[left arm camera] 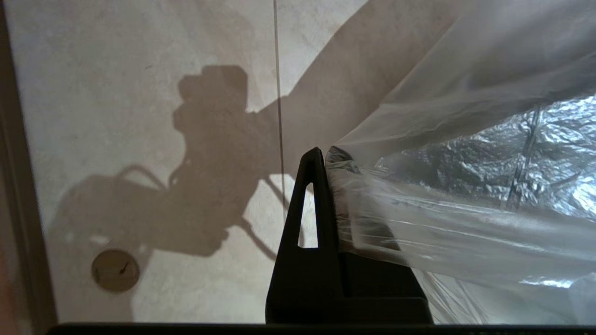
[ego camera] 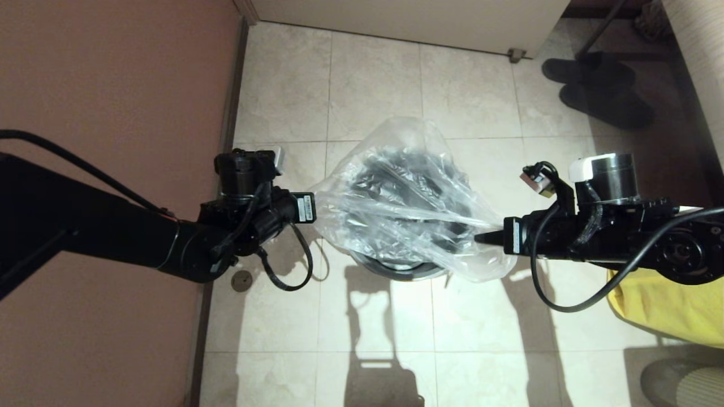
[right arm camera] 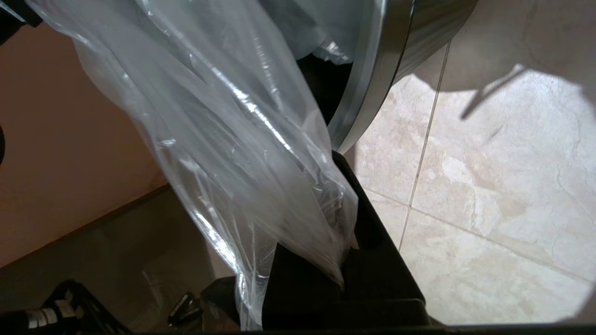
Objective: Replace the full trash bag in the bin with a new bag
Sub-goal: Put the new garbage bag on the trash can
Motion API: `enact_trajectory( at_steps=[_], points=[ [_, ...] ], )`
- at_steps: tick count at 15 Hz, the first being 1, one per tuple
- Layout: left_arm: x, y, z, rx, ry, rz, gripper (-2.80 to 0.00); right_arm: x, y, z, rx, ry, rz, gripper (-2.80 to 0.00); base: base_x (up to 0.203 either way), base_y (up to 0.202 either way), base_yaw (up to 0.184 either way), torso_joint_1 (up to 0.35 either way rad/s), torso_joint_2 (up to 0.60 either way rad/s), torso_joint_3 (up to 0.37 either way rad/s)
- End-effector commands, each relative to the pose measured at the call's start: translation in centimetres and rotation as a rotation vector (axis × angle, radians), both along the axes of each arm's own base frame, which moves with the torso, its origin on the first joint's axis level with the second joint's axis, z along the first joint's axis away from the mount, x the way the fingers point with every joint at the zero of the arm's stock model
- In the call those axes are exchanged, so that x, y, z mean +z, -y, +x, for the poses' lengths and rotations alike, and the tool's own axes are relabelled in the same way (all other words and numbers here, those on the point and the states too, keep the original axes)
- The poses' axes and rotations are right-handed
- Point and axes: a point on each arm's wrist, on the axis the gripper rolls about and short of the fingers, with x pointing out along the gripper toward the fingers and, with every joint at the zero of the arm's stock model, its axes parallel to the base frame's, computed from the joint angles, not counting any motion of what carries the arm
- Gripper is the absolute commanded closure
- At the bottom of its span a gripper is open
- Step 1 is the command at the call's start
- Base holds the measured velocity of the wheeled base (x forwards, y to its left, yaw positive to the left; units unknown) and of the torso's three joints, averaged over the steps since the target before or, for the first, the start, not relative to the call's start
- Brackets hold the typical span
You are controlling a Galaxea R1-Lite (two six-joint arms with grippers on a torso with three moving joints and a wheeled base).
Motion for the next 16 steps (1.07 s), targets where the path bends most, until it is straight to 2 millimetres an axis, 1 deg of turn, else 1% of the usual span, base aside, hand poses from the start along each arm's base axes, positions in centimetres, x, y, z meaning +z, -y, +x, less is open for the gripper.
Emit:
enact_trajectory(
  at_steps=[1,3,4,7,8,9,10,13,15,16],
  points=[
    [-1.9,0.7,1.8,0.001,-0.027,0.012,0.00,-2.2,0.3,1.6,-0.019,-0.041,-0.009,0.00,0.000,0.000,0.000,0.000,0.00,0.000],
    [-2.6,1.1,2.7,0.000,-0.030,0.014,0.00,-2.6,0.7,2.2,-0.034,-0.049,-0.010,0.00,0.000,0.000,0.000,0.000,0.00,0.000],
    [-3.0,1.3,2.9,0.000,-0.037,0.016,0.00,-2.4,0.8,2.4,-0.039,-0.045,-0.007,0.00,0.000,0.000,0.000,0.000,0.00,0.000],
    [-2.8,1.5,2.8,-0.003,-0.031,0.015,0.00,-2.2,0.9,2.3,-0.039,-0.040,-0.004,0.00,0.000,0.000,0.000,0.000,0.00,0.000],
    [-2.4,1.5,2.7,-0.004,-0.023,0.012,-1.09,-1.9,0.9,2.2,-0.039,-0.033,-0.002,0.00,0.000,0.000,0.000,0.000,0.00,0.000],
    [-1.7,1.4,2.4,-0.004,-0.009,0.007,-2.80,-1.5,0.9,2.0,-0.039,-0.024,0.001,0.00,0.000,0.000,0.000,0.000,0.00,0.000],
    [-1.1,1.3,2.2,-0.002,0.004,0.002,-2.80,-1.1,1.0,1.7,-0.039,-0.017,0.005,-2.80,0.000,0.000,0.000,0.000,0.00,0.000],
    [1.8,1.0,0.4,-0.009,0.060,-0.020,-2.80,1.4,0.9,0.2,-0.047,0.004,0.066,-2.80,0.000,0.000,0.000,0.000,0.00,0.000],
    [3.7,0.7,-1.4,-0.020,0.074,-0.028,-2.80,2.7,0.5,-1.2,-0.028,-0.002,0.073,-2.80,0.000,0.000,0.000,0.000,0.00,0.000],
    [4.3,0.5,-2.2,-0.026,0.077,-0.031,-2.80,3.1,0.3,-1.8,-0.019,-0.001,0.074,-2.80,0.000,0.000,0.000,0.000,0.00,0.000]
  ],
)
